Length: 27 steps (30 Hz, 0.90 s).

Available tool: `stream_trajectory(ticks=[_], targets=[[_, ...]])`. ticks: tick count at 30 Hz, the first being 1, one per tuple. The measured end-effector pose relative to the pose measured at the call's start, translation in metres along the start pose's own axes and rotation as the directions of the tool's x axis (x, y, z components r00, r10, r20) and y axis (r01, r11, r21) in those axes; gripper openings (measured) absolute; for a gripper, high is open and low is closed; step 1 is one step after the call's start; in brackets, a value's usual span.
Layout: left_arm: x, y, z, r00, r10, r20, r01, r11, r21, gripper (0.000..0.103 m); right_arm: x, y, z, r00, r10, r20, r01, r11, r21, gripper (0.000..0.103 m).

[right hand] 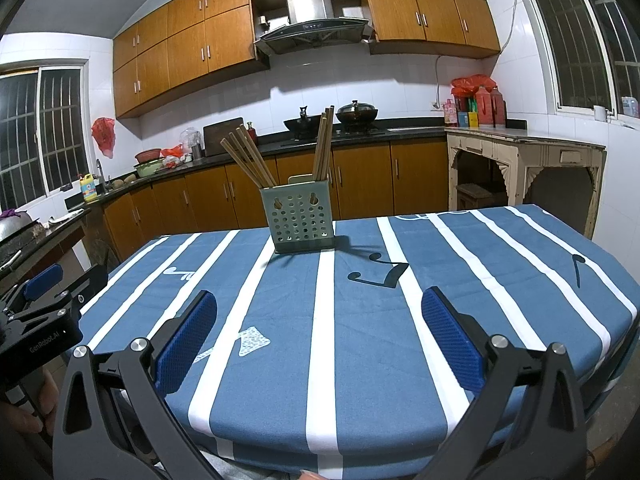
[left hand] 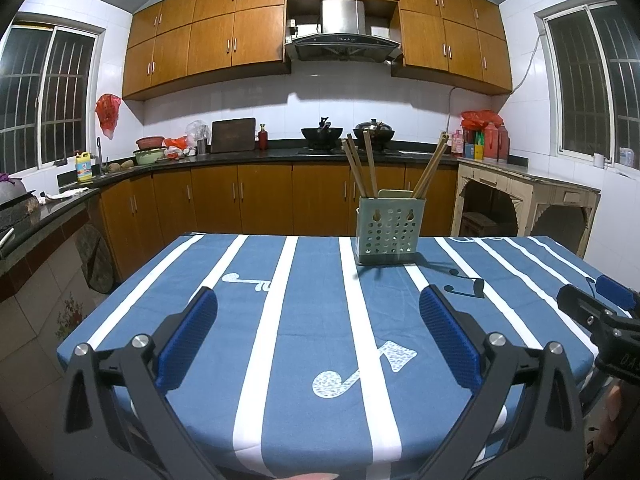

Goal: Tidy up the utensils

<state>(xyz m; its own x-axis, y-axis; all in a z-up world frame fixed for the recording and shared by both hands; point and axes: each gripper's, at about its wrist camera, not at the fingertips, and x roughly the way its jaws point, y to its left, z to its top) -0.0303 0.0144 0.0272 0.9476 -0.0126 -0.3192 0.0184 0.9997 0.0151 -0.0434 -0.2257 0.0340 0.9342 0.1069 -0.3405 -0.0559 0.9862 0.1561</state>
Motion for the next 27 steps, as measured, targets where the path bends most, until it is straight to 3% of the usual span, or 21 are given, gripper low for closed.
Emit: stream_trajectory(ticks=[27], targets=[[0.0044, 0.0043, -0.0036, 1.000, -0.001, -0.014, 0.001, 1.000, 0.000, 0.099, -0.0003, 0.0004, 0.0018, 1.000, 0.000, -0.001, 0.000, 1.000, 0.002, 0.101]])
